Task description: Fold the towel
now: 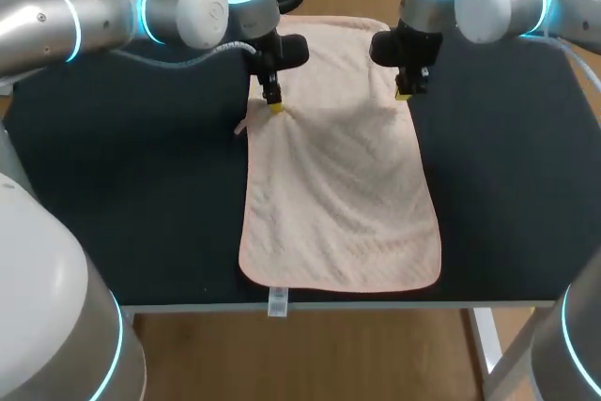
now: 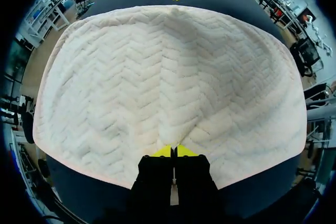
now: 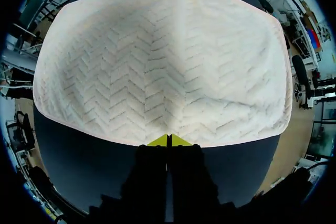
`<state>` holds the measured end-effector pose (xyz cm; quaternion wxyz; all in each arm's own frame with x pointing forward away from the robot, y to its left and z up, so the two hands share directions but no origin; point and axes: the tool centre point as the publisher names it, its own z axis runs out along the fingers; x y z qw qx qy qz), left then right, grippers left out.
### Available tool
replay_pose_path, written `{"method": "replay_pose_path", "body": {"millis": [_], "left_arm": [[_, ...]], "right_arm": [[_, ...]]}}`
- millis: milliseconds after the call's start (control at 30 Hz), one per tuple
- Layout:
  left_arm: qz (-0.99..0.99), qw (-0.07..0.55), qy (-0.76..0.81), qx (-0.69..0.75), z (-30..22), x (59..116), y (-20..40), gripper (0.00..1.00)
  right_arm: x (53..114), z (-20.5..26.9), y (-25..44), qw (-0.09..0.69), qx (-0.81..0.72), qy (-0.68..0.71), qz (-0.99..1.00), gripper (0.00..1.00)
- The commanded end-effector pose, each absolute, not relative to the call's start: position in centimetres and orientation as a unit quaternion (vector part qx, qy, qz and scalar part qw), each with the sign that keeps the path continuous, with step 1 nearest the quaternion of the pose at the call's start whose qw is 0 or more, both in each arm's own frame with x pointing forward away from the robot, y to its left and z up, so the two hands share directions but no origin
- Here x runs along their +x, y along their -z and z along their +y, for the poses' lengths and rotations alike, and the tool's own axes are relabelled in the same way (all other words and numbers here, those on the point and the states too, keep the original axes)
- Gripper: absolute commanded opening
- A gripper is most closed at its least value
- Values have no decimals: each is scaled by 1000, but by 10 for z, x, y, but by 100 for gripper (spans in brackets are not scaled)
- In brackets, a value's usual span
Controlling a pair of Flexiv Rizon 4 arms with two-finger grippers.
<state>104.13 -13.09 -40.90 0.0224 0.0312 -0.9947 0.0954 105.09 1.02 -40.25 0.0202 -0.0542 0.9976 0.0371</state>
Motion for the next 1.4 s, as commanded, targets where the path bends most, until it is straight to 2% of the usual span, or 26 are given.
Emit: {"method": "replay_pose_path", "body": {"millis": [33,67,500,867,933,1000,1400], "left_arm": [[-995,8,-92,26,-121,1030,388,0],[-996,11,-87,25,-121,1028,388,0],[-997,14,-80,11,-120,1027,388,0],[-997,16,-81,1,-125,1028,385,0],[-997,15,-81,-1,-126,1028,385,0],[-997,15,-82,-3,-127,1028,384,0],[-997,13,-82,-6,-129,1028,384,0]], "right_arm": [[1036,8,389,33,-78,-27,996,25],[1035,9,393,27,-78,-38,996,100],[1041,12,435,-4,-46,-49,998,100],[1047,17,441,-2,-40,-36,999,100],[1046,17,442,-4,-38,-38,999,39],[1044,16,444,-6,-37,-39,999,0],[1030,5,443,-12,-26,-33,999,0]]}}
